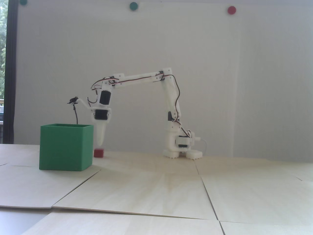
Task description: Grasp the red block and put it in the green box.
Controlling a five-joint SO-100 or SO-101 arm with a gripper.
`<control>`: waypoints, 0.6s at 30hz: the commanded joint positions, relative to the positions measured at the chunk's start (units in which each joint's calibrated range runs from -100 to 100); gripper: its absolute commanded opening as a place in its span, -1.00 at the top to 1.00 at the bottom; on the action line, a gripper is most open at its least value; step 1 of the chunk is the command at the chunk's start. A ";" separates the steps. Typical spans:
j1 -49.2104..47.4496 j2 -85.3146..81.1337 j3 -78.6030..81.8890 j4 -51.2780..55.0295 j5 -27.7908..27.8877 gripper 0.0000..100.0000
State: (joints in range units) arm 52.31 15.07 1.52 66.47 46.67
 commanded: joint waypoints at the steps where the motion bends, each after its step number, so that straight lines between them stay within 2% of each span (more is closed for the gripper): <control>1: 0.80 -4.92 -2.76 0.31 0.28 0.71; 5: 1.05 -5.08 -2.68 0.31 0.39 0.62; 18: 1.53 -4.69 -2.32 0.31 0.07 0.63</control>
State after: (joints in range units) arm 53.38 15.07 1.52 66.47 46.67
